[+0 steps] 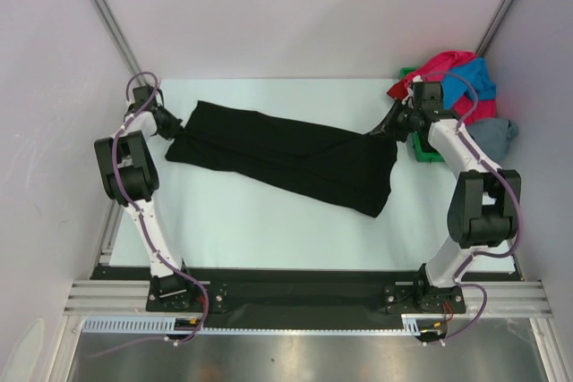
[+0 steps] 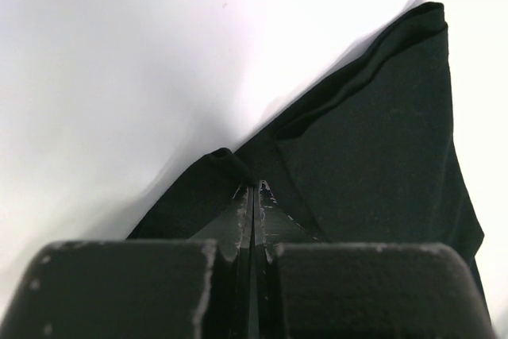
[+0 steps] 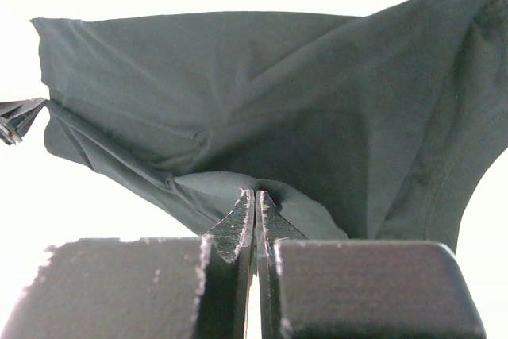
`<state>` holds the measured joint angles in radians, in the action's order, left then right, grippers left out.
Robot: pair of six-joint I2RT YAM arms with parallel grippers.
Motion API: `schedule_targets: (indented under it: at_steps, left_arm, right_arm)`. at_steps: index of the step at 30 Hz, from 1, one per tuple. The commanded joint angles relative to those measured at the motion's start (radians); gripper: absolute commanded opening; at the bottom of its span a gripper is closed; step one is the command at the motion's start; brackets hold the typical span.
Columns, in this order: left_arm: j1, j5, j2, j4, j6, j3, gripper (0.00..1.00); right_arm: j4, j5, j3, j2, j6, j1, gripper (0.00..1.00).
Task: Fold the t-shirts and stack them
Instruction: Fold the tshirt
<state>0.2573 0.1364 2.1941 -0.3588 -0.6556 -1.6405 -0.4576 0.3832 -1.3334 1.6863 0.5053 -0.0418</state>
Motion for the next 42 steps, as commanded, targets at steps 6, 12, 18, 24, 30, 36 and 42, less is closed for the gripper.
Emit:
schedule_targets:
  at_steps: [6, 12, 18, 24, 30, 36, 42]
  left_arm:
    - [-0.001, -0.018, 0.007, 0.020, -0.010, -0.051, 0.00]
    - [-0.001, -0.012, 0.012, 0.018, -0.013, -0.055, 0.00]
    - [-0.001, -0.018, 0.010, 0.018, -0.007, -0.053, 0.00]
    - [0.000, -0.012, 0.013, 0.018, -0.013, -0.056, 0.00]
    - [-0.001, -0.017, 0.010, 0.020, -0.006, -0.056, 0.00]
    - [-0.003, -0.003, 0.016, 0.020, 0.004, -0.065, 0.04]
    - [-0.001, -0.004, 0.018, 0.024, 0.025, -0.074, 0.18]
  right_arm:
    - [0.037, -0.012, -0.095, 0.073, 0.007, 0.007, 0.00]
    - [0.045, -0.013, -0.131, 0.128, 0.007, 0.008, 0.00]
    - [0.050, -0.033, -0.159, 0.165, 0.006, 0.008, 0.00]
    - [0.045, -0.036, -0.233, 0.226, 0.007, 0.006, 0.00]
    - [0.039, -0.047, -0.285, 0.276, 0.006, 0.008, 0.00]
    - [0.042, -0.046, -0.317, 0.335, 0.006, 0.008, 0.00]
    - [0.042, -0.052, -0.357, 0.383, -0.002, 0.011, 0.00]
